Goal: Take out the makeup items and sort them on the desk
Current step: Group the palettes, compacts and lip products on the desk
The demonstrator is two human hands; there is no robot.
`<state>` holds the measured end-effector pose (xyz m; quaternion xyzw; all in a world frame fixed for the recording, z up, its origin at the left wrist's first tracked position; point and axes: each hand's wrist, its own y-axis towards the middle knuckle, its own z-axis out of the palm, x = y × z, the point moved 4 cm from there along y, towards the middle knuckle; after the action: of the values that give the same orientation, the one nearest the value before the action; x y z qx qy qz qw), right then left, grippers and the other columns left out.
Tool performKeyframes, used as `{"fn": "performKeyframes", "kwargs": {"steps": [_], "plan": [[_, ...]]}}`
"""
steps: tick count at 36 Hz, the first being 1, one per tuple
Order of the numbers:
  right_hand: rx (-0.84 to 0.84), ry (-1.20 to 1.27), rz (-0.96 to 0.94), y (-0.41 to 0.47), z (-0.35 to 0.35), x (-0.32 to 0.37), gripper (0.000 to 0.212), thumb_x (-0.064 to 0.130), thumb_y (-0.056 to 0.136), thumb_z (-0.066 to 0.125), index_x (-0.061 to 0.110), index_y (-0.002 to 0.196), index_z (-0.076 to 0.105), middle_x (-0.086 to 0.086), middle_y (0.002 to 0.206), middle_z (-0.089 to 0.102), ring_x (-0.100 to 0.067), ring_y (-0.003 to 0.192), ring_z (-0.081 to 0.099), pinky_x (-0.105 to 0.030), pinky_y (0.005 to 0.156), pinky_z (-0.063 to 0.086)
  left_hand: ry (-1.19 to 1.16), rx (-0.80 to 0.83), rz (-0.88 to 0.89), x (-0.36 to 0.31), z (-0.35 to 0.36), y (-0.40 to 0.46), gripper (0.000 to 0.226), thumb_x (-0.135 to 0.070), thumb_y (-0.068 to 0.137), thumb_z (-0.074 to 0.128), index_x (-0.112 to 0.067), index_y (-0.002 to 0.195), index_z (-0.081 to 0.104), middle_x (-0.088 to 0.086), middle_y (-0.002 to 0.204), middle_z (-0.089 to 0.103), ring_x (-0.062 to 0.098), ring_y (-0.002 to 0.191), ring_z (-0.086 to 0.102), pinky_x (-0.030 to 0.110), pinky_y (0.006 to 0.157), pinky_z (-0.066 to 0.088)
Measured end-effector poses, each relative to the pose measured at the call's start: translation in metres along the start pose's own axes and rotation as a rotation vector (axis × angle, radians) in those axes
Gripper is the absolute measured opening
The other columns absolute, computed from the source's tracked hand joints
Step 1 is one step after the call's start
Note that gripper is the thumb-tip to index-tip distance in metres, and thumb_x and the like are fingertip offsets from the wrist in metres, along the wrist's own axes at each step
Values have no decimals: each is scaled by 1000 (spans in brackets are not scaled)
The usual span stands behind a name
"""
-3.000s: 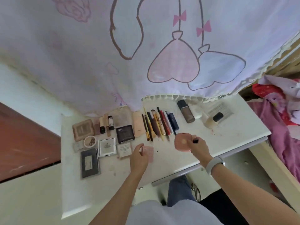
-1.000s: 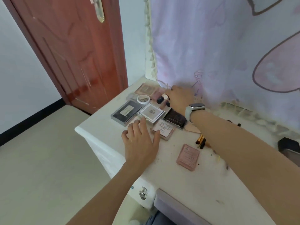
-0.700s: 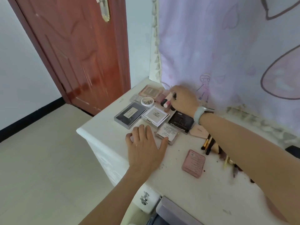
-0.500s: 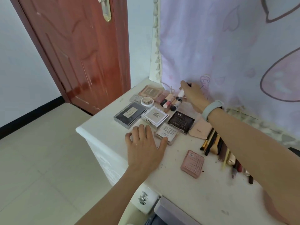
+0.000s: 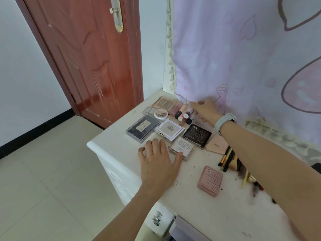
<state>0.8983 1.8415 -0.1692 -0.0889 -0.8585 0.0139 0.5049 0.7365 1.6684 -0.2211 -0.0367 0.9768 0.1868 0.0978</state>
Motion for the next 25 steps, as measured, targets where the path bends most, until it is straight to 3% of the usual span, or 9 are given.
{"fn": "performKeyframes", "kwargs": {"steps": [6,12,16,19,22,25], "plan": [[16,-37,-76,-11,-3,0,29,13,90,45,9,116,59,-3,80,60,-11,55,45,-19,43,32,0,18,2,0,0,0,61,-61,87,28,-11,103,61,4,103,58,27,101,52,44,89,37],[-23,-49,-234,-60,-20,1,18,12,93,45,19,105,57,-6,97,63,-9,68,52,-19,59,40,2,39,3,1,-1,1,63,-62,87,25,-12,103,59,4,106,57,27,103,51,43,90,35],[14,-136,-324,-117,-29,-11,20,13,95,47,15,109,61,1,99,61,-14,88,56,-23,81,45,13,90,12,0,-5,2,68,-62,86,16,-13,111,54,3,115,53,25,110,45,41,95,30],[101,-358,-404,-166,-30,-26,27,19,96,46,16,120,58,3,109,59,-10,95,52,-18,82,39,35,142,21,0,-6,-1,64,-59,92,16,-13,125,46,3,132,44,24,124,36,40,104,24],[127,-746,-525,-205,-23,-53,38,35,95,45,20,129,53,1,129,52,-19,120,44,-33,100,35,23,205,9,-1,-5,-9,63,-51,96,19,-10,142,31,8,151,27,25,141,18,39,114,11],[38,-906,-656,-233,-19,-73,43,45,89,39,20,117,60,-3,120,60,-26,108,56,-40,88,47,-16,216,-6,1,-5,-20,60,-47,97,26,-13,146,26,7,156,18,22,145,10,37,117,4]]}}
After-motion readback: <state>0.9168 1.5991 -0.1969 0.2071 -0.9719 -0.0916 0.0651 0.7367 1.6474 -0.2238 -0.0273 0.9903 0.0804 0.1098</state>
